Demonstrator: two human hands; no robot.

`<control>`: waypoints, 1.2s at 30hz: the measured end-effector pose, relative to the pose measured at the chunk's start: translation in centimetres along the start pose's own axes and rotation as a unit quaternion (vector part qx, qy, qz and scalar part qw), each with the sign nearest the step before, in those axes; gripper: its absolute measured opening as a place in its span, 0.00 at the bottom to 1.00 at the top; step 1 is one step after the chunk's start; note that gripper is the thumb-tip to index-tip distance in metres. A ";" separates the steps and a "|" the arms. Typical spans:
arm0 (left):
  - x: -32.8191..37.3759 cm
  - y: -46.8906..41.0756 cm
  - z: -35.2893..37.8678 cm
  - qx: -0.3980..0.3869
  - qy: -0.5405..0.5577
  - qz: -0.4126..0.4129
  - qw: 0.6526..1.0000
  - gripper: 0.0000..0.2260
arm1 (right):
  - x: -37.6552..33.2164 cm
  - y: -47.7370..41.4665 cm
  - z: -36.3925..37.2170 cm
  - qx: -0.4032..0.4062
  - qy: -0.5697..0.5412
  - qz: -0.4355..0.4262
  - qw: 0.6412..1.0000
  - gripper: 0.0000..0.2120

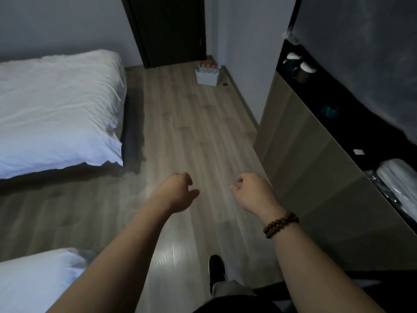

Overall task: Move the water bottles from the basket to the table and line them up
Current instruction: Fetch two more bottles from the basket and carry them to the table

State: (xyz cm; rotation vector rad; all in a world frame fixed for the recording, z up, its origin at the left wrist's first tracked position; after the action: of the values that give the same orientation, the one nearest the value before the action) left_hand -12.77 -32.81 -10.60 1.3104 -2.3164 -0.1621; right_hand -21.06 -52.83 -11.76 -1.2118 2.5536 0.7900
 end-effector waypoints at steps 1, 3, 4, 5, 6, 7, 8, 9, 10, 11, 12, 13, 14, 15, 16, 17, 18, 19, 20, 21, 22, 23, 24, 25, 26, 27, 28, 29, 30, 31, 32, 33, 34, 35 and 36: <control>-0.5 -2.2 -1.4 0.005 0.000 -0.001 1.000 0.21 | -1.2 -2.0 -0.4 0.001 0.003 -0.001 1.000 0.18; -1.6 -6.2 -4.7 0.020 0.008 -0.005 1.000 0.21 | -4.2 -5.9 -1.7 0.005 0.006 -0.006 1.000 0.19; -2.3 -8.0 -6.2 0.030 0.012 -0.006 0.999 0.21 | -5.8 -7.8 -2.3 0.005 0.009 -0.010 1.000 0.19; -3.0 -9.7 -7.5 0.041 0.019 -0.006 0.999 0.21 | -7.4 -9.5 -2.8 0.004 0.009 -0.012 1.000 0.18; -3.8 -11.3 -8.7 0.048 0.026 -0.005 0.999 0.20 | -9.0 -11.2 -3.2 0.003 0.011 -0.016 1.000 0.17; -4.5 -12.8 -9.8 0.051 0.032 -0.003 0.998 0.20 | -10.6 -12.7 -3.5 0.000 0.013 -0.022 1.000 0.17; -5.5 -14.3 -10.6 0.050 0.040 -0.007 0.998 0.20 | -12.1 -14.1 -3.7 -0.001 0.013 -0.025 1.000 0.17; -7.1 -16.4 -11.5 0.050 0.046 -0.011 0.998 0.20 | -14.0 -16.2 -3.8 0.001 0.014 -0.028 1.000 0.17; -8.1 -18.0 -12.2 0.049 0.049 -0.011 0.998 0.20 | -15.4 -17.8 -3.9 0.002 0.017 -0.032 0.999 0.18; -8.8 -19.0 -12.8 0.048 0.050 -0.010 0.998 0.20 | -16.5 -18.8 -4.2 0.004 0.020 -0.037 0.999 0.18; -10.0 -20.9 -13.6 0.050 0.054 -0.010 0.997 0.20 | -18.0 -20.7 -4.1 0.003 0.023 -0.038 0.999 0.18; -11.4 -23.0 -14.5 0.051 0.056 -0.010 0.997 0.20 | -19.6 -22.9 -3.7 0.001 0.028 -0.038 0.999 0.18; -12.7 -25.1 -15.4 0.052 0.056 -0.007 0.997 0.21 | -21.2 -24.9 -3.6 0.002 0.030 -0.039 0.999 0.18; -13.9 -27.3 -16.5 0.053 0.055 -0.001 0.997 0.21 | -23.0 -27.0 -3.7 0.006 0.029 -0.039 0.999 0.18; -15.1 -29.4 -17.6 0.051 0.056 0.004 0.997 0.21 | -24.7 -29.0 -3.8 0.007 0.026 -0.039 0.999 0.17; -16.1 -31.5 -18.9 0.049 0.057 0.010 0.997 0.21 | -26.5 -31.0 -4.0 0.009 0.023 -0.037 0.999 0.17; -17.0 -33.6 -20.4 0.046 0.054 0.016 0.997 0.21 | -28.2 -32.9 -4.3 0.011 0.021 -0.034 0.999 0.18; -17.8 -35.7 -21.9 0.042 0.051 0.023 0.998 0.21 | -29.8 -34.7 -4.7 0.011 0.020 -0.030 0.999 0.19; -18.6 -37.8 -23.4 0.040 0.049 0.029 0.998 0.21 | -31.4 -36.5 -5.0 0.008 0.017 -0.024 1.000 0.19; -19.3 -39.9 -24.9 0.040 0.047 0.035 0.997 0.21 | -32.7 -38.2 -5.3 0.006 0.009 -0.016 1.000 0.20; -19.9 -41.8 -26.3 0.041 0.046 0.040 0.997 0.20 | -33.9 -39.8 -5.7 0.005 0.000 -0.009 1.000 0.21; -20.4 -43.9 -27.7 0.043 0.045 0.047 0.997 0.20 | -35.0 -41.4 -6.1 0.007 -0.009 -0.003 1.000 0.21; -20.9 -45.9 -28.8 0.042 0.044 0.052 0.997 0.20 | -36.1 -43.1 -6.5 0.008 -0.017 0.001 1.000 0.21; -21.4 -47.8 -29.8 0.041 0.045 0.058 0.996 0.20 | -37.1 -44.5 -6.8 0.007 -0.024 0.004 1.000 0.21; -21.7 -49.7 -30.7 0.040 0.046 0.064 0.996 0.20 | -37.9 -46.0 -7.1 0.007 -0.030 0.006 1.000 0.21; -22.0 -51.7 -31.4 0.040 0.045 0.070 0.996 0.20 | -38.6 -47.6 -7.5 0.008 -0.030 0.009 0.999 0.21; -22.4 -53.6 -32.0 0.039 0.045 0.073 0.996 0.20 | -39.3 -49.2 -7.7 0.009 -0.026 0.012 1.000 0.21; -22.8 -55.8 -32.6 0.037 0.045 0.075 0.995 0.19 | -40.0 -51.1 -8.0 0.009 -0.024 0.015 1.000 0.21; -23.2 -57.9 -33.0 0.033 0.047 0.076 0.995 0.19 | -40.6 -53.2 -8.2 0.010 -0.026 0.018 0.999 0.21; -23.6 -60.1 -33.4 0.030 0.047 0.078 0.995 0.19 | -41.2 -55.4 -8.4 0.011 -0.031 0.022 0.999 0.21; -24.0 -62.5 -33.8 0.027 0.047 0.078 0.996 0.19 | -41.7 -57.9 -8.5 0.010 -0.040 0.025 0.999 0.21; -24.3 -64.8 -34.3 0.023 0.046 0.077 0.996 0.19 | -42.3 -60.4 -8.7 0.010 -0.047 0.025 0.999 0.21; -24.6 -67.2 -34.8 0.019 0.046 0.075 0.996 0.19 | -43.0 -63.0 -8.9 0.009 -0.053 0.024 0.998 0.21; -24.9 -69.6 -35.4 0.016 0.047 0.073 0.996 0.19 | -43.7 -65.7 -9.2 0.010 -0.058 0.022 0.998 0.20; -25.1 -72.1 -36.0 0.013 0.049 0.070 0.996 0.19 | -44.5 -68.4 -9.6 0.010 -0.061 0.019 0.998 0.20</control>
State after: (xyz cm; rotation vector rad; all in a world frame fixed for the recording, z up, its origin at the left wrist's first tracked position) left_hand 70.62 -46.02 -10.78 1.1362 -2.3225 -0.0220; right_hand 60.29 -64.43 -11.87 -1.0779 2.4866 0.8173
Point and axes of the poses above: each hand's wrist, its own y-axis away from the middle knuckle, its own z-axis out of the palm, x = y × z, the point moved 9 cm from there along -y, towards the middle knuckle, and after that the axes turned 10 degrees about z, right-handed, at the moved point
